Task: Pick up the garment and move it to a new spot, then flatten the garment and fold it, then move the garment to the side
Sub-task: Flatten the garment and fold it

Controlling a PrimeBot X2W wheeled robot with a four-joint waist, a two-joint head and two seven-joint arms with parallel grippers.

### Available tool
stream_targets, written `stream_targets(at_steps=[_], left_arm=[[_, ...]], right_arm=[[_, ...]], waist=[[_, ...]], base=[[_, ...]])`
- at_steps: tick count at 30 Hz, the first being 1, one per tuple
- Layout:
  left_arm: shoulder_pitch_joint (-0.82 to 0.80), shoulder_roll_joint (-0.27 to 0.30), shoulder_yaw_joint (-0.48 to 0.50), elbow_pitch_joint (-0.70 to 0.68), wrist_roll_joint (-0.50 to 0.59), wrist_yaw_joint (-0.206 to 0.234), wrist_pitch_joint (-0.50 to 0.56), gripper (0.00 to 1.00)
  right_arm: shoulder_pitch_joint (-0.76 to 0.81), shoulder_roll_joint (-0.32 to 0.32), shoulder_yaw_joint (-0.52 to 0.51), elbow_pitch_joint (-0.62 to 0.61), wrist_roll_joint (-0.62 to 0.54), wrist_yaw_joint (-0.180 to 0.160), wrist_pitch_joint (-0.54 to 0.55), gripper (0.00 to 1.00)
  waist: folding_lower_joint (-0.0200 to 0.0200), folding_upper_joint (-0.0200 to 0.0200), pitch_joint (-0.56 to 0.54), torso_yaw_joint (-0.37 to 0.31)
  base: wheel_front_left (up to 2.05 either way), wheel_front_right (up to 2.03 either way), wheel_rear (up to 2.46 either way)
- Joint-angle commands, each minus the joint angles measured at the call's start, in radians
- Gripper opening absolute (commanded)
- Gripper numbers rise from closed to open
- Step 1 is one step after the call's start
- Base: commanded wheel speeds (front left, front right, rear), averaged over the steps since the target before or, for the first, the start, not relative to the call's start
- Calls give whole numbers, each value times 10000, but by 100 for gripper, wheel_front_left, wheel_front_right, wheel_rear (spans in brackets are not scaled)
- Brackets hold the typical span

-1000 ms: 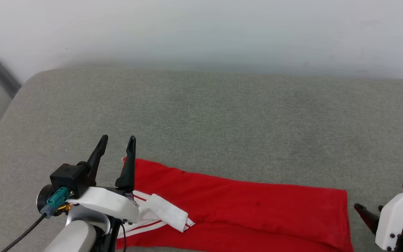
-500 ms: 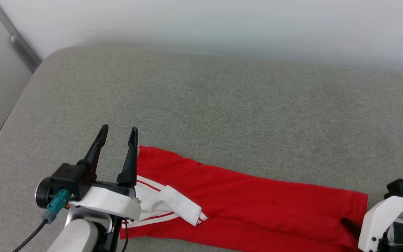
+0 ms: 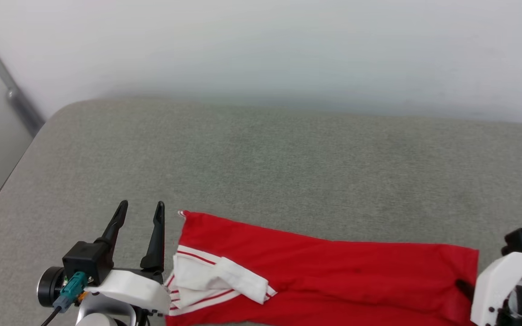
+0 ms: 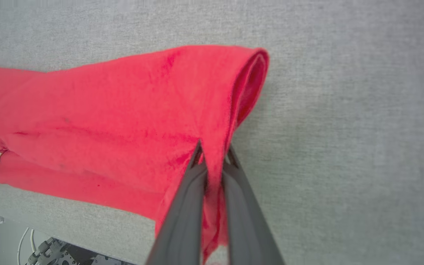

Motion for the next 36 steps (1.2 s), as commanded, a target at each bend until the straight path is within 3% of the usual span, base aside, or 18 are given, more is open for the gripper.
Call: stream_targets(at_steps=[1,12,20,25,36], left_arm=[[98,14,23,28,-55,53,-31,100],[386,85,-67,210,-58,76,-3,100],[284,101,-164,183,-84,63,93,100],[160,87,-281,89,-59,5,201,100],[-177,-35,-678,80,-27,-152,536,100]], right_arm=[[129,-75,-155,-19,-18,-7,19,0],[473,485,-3062,-615,-479,-6,442,0],[-582,1389,-4060,-441,2096,-6,1604,0],[-1037,1398,-2720,1085,5261,-4,1792,0],[-1686,1401,2663,2803,9293,-4,-708,0]], waist=[[0,0,-135,-168],[0,0,-325,-614],[0,0,-327,-736],[0,0,-292,-551],[0,0,-194,327]], base=[[0,0,0],[0,0,0],[0,0,0],[0,0,0],[0,0,0]])
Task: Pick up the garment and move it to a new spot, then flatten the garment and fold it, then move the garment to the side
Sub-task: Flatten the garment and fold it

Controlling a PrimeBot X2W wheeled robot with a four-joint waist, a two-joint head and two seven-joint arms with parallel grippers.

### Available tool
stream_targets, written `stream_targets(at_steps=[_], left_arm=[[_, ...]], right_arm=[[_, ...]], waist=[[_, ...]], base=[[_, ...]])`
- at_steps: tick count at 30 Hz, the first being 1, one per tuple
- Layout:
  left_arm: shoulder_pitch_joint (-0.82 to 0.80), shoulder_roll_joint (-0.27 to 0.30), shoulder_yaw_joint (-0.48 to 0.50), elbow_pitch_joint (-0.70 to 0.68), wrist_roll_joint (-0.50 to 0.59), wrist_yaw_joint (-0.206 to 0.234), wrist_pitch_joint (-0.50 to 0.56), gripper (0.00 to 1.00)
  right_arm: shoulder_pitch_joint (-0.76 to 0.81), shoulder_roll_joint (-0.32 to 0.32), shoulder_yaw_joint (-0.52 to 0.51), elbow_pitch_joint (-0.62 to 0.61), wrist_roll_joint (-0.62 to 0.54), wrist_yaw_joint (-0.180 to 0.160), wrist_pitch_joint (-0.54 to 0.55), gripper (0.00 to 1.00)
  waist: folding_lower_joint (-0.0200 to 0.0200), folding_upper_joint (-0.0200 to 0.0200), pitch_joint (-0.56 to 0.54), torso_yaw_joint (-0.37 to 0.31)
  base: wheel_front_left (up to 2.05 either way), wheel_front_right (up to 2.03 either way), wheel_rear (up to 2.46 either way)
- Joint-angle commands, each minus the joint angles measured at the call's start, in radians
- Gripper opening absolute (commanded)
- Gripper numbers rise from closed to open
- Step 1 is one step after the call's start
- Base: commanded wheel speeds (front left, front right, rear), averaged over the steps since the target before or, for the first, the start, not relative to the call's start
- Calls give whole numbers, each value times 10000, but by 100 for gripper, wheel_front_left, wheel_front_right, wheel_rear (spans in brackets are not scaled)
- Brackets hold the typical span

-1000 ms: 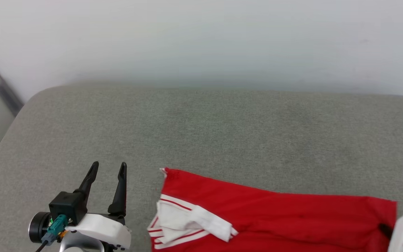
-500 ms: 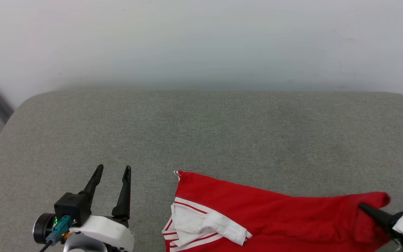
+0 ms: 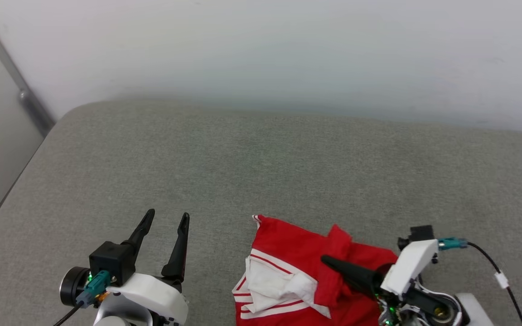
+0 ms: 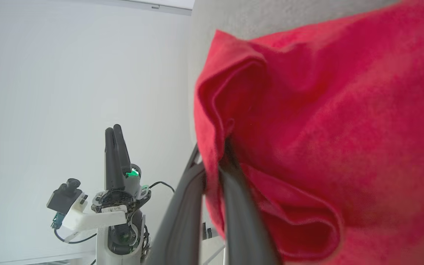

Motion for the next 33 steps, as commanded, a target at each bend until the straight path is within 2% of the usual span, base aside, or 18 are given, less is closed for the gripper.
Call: stream_targets(at_steps=[1,5,11,12,13,14,21,24,28,30,33], left_arm=[[-191,-39,-31,9,42,-48,8,100],[-337,-108,-158,47,70,-110,55,100],[-526,-197,-212,229,2,-214,-59,100],[-559,-221,-218,250,5,-207,-67,100],[-579,-243,-229,273,9,-203,-78,100],[-576,-265,-242,297,8,-211,-87,100],[-541,-348,-236,494,-25,-215,-219,100],[-429,-359,-213,530,-48,-157,-257,100],[-354,-327,-139,568,-104,-85,-278,100],[-298,-293,-102,578,-93,-15,-305,100],[-225,-272,-25,555,-96,85,-340,100]], right_arm=[[-238,13,366,89,202,-1,-232,0],[-680,9,1695,547,400,-1,-1156,0],[-1346,9,3081,1297,492,-1,-2048,0],[-1423,9,3230,1405,526,-1,-2220,4],[-1520,8,3394,1526,450,-1,-2410,35],[-1585,8,3544,1670,381,-1,-2566,100],[-2177,-27,4351,1753,-178,-1,-3202,100],[-2406,-356,4659,1364,-776,-2,-3562,100],[-2565,-1001,5051,877,-2062,-2,-4439,100],[-2671,-1587,5118,1109,-3269,-2,-5131,100],[-2561,-2025,4620,1672,-4767,-2,-6094,100]], waist=[[0,-1,40,212],[0,-1,108,525],[0,-1,255,796],[0,-1,274,829],[0,-1,290,857],[0,-1,302,884],[0,-1,312,880],[0,-1,255,744],[0,-1,148,473],[0,-1,94,303],[0,-1,20,51]], base=[[0,0,0],[0,0,0],[0,0,0],[0,0,0],[0,0,0],[0,0,0],[0,0,0],[0,0,0],[0,0,0],[0,0,0],[0,0,0]])
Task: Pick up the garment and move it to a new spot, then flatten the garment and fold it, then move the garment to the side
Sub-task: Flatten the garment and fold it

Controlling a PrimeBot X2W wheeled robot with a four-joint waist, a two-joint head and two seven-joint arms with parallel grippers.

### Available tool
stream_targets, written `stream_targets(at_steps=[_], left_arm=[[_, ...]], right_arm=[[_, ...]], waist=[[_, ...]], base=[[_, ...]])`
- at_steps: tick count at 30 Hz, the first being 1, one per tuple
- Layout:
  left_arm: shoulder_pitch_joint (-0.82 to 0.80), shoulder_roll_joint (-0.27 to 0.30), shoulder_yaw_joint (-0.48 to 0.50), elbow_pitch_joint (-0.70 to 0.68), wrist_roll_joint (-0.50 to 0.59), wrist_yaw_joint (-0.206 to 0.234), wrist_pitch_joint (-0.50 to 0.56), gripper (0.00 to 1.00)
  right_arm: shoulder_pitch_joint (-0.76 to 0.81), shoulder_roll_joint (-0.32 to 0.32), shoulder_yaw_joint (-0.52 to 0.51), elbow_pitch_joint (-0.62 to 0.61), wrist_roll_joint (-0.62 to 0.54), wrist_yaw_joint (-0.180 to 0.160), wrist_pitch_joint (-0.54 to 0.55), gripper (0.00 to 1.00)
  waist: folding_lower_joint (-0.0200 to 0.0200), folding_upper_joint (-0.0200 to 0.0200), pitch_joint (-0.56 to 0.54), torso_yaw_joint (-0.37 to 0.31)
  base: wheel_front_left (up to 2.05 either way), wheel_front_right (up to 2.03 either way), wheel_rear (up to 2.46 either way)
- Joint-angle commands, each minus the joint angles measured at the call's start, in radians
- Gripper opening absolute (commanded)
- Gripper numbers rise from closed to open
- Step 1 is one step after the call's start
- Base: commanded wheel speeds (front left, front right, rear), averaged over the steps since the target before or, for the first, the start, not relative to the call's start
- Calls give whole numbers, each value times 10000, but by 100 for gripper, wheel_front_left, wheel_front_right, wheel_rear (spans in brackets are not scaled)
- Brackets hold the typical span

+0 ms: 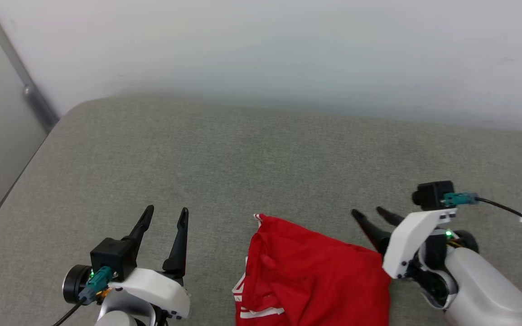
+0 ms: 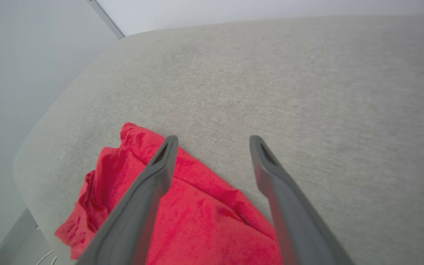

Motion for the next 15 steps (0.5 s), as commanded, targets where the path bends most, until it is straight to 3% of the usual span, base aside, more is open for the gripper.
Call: stream_targets(at_steps=[1,3,8,15], left_arm=[[146,24,45,-36,-3,83,-65,100],[184,35,89,-55,-18,145,-72,100],[337,117,302,-86,-77,271,-132,100],[894,278,798,-259,-128,543,-225,100]], right_arm=[[65,-116,-330,228,-529,-2,-385,100],[181,-237,-637,374,-946,-4,-657,100],[831,-651,-2513,608,-2617,-4,-1957,100],[2152,-216,-4985,-1059,-4416,-4,-2952,100]], waist=[[-1,0,-84,-241],[-1,0,-99,-338],[-1,0,-147,-791],[-1,0,-281,-1340]], base=[[0,0,0],[0,0,0],[0,0,0],[0,0,0]])
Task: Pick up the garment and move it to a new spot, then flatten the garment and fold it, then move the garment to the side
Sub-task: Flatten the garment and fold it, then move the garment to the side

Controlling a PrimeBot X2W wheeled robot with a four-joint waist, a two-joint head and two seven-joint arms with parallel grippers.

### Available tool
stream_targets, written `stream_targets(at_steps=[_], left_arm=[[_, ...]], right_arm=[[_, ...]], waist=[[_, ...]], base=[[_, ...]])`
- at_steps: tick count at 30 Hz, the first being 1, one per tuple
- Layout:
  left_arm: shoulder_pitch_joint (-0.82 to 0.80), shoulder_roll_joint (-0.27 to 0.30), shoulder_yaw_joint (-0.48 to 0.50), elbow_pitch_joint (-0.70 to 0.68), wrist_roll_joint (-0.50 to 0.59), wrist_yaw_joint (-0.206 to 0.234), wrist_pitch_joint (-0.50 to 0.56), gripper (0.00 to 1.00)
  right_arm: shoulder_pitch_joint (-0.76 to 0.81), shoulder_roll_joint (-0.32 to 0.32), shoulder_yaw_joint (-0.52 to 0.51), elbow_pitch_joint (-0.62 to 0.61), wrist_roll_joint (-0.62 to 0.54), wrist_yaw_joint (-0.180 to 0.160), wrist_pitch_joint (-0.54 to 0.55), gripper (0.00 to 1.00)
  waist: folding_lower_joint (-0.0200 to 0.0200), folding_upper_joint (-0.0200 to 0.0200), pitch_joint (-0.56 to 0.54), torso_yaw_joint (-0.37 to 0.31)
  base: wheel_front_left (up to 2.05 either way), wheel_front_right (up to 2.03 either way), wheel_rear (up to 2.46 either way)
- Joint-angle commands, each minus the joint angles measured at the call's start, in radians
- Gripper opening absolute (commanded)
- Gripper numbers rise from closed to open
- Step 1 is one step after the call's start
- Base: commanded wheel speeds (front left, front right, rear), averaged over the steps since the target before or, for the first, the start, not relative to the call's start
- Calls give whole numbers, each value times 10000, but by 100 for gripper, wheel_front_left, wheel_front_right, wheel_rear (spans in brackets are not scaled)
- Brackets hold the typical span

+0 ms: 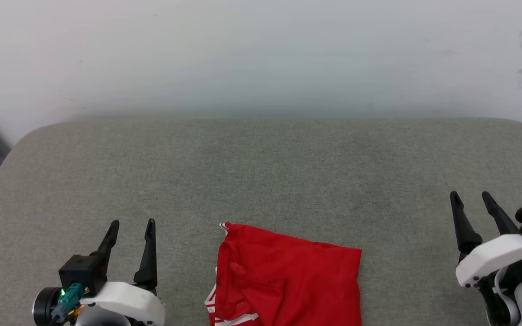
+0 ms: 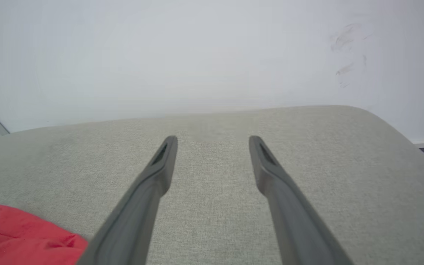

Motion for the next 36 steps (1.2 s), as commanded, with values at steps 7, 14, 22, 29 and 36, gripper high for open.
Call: stream_targets(at_steps=[7,14,22,29,36], left_arm=[[462,107,146,-174,121,86,-68,100],[770,39,239,-149,245,131,-97,100],[731,-58,296,-164,331,69,-109,100],[513,-154,393,-190,470,-29,-115,100],[261,-343,517,-259,614,-198,-105,100]], right_arm=[[2147,1082,-976,-3614,-1992,-4,485,100],[3614,1804,-1116,-6064,-2639,-4,1455,100],[3898,2015,-1227,-6936,-2740,-4,1912,100],[3996,2094,-1529,-7038,-2463,-4,2323,100],[3806,1791,-3127,-5965,-689,-4,4100,100]], waist=[[0,0,-137,-113],[0,0,-148,-136],[0,0,-99,-48],[0,0,-61,4],[0,0,57,202]], base=[[0,0,0],[0,0,0],[0,0,0],[0,0,0],[0,0,0]])
